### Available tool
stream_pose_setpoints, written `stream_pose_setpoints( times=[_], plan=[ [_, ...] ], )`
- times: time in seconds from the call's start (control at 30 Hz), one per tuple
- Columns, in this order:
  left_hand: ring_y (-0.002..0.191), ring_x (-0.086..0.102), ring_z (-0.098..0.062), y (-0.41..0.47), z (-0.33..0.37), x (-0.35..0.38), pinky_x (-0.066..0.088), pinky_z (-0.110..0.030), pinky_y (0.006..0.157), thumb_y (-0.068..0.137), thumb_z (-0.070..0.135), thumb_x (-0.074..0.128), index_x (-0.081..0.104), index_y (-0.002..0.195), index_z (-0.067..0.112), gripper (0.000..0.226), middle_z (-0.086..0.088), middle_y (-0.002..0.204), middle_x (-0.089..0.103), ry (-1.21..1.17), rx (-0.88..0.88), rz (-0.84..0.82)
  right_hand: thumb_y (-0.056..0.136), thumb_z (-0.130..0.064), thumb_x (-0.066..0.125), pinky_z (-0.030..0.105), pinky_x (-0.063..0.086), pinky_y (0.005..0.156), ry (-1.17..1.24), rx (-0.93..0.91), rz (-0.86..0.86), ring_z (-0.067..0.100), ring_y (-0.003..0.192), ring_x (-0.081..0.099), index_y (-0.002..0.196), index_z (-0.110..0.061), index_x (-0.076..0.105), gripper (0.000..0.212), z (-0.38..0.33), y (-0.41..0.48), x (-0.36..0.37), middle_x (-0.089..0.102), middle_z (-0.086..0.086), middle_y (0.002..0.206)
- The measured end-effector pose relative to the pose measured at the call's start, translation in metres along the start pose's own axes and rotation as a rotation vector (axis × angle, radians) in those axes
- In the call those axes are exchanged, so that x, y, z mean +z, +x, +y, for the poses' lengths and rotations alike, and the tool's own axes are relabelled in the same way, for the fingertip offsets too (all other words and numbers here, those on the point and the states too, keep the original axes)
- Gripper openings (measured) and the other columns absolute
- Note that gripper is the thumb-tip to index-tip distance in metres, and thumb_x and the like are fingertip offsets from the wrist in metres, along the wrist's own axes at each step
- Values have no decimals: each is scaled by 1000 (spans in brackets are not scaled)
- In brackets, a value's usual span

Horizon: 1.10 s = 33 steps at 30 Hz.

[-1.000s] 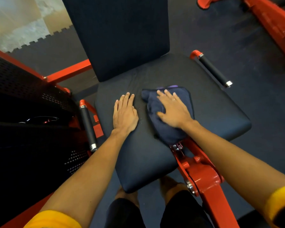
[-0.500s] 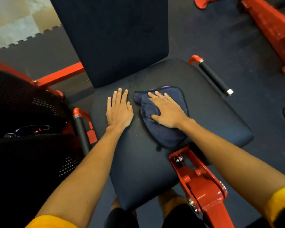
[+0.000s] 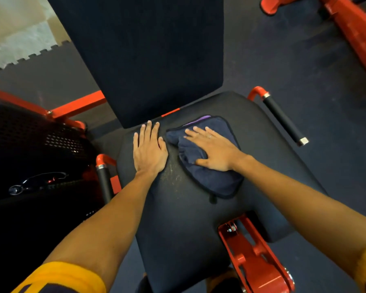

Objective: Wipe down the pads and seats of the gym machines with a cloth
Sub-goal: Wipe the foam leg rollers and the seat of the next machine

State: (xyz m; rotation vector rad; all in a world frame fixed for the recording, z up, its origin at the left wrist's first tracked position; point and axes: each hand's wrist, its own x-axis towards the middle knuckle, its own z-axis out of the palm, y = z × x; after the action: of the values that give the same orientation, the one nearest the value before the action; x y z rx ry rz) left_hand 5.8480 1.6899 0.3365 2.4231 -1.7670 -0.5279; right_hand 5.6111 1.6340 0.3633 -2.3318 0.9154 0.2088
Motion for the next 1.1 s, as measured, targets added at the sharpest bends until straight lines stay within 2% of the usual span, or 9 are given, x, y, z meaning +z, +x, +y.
stream_pose_setpoints(
  times=[0.17, 0.27, 0.33, 0.53, 0.63, 0.77, 0.9, 1.0, 1.1],
  plan=[
    [154, 18, -16, 2, 1, 2, 9, -40, 127, 99, 35, 26, 35, 156, 23, 59, 1, 165, 28, 10, 5, 22, 94, -53, 61, 41, 0, 128, -25, 174, 21, 21, 158, 6, 163, -22, 17, 87, 17, 77, -32, 12, -1, 171],
    [152, 26, -19, 3, -2, 2, 15, -42, 126, 97, 34, 26, 38, 154, 16, 61, -3, 162, 35, -4, 14, 47, 90, -56, 58, 43, 23, 120, -53, 117, -8, 30, 143, 39, 148, -19, 44, 70, -7, 126, -36, 46, 7, 154],
    [152, 26, -18, 4, -3, 2, 15, -42, 126, 97, 32, 29, 36, 155, 13, 61, -4, 161, 36, -18, 11, 48, 87, -63, 55, 43, 33, 111, -61, 83, -66, 32, 130, 50, 140, -18, 49, 70, -10, 140, -39, 55, 7, 142],
    [153, 20, -15, 2, -3, 1, 11, -41, 127, 101, 31, 35, 34, 157, 20, 56, 1, 165, 29, 7, 0, 37, 87, -65, 51, 44, 39, 94, -191, 134, -95, 34, 116, 57, 121, -19, 53, 57, 54, 119, -73, 61, 8, 126],
    [153, 23, -16, 2, 1, 3, 14, -42, 126, 99, 32, 32, 37, 155, 19, 58, -1, 163, 32, 0, 1, 48, 91, -57, 50, 44, 39, 97, -178, 137, -64, 34, 116, 57, 119, -21, 55, 45, 31, 120, -71, 62, 7, 126],
    [151, 29, -20, 3, -2, 3, 15, -41, 126, 98, 31, 37, 37, 154, 9, 60, -7, 159, 39, -26, -5, 63, 90, -57, 53, 43, 37, 104, -69, 59, -51, 32, 123, 54, 130, -20, 54, 55, -27, 133, -50, 60, 6, 134],
    [152, 25, -17, 5, 0, 2, 14, -41, 126, 98, 31, 35, 39, 154, 13, 59, -3, 161, 36, -9, 5, 58, 85, -57, 44, 39, 45, 86, -121, 1, 90, 29, 96, 66, 98, -25, 61, 39, 2, 123, -56, 72, 3, 103],
    [153, 21, -15, 4, -2, 2, 12, -40, 127, 99, 31, 33, 38, 154, 17, 57, 0, 163, 32, -7, 1, 57, 84, -62, 51, 43, 35, 109, -79, 160, 121, 29, 123, 57, 121, -21, 63, 57, 26, 117, -48, 66, 5, 129],
    [153, 21, -16, 2, -2, 3, 11, -40, 127, 99, 29, 36, 38, 154, 15, 57, -1, 163, 33, -7, -5, 56, 87, -58, 57, 46, 12, 125, 9, 164, 126, 27, 152, 26, 153, -22, 44, 76, -3, 100, -23, 37, 1, 163]
  ],
)
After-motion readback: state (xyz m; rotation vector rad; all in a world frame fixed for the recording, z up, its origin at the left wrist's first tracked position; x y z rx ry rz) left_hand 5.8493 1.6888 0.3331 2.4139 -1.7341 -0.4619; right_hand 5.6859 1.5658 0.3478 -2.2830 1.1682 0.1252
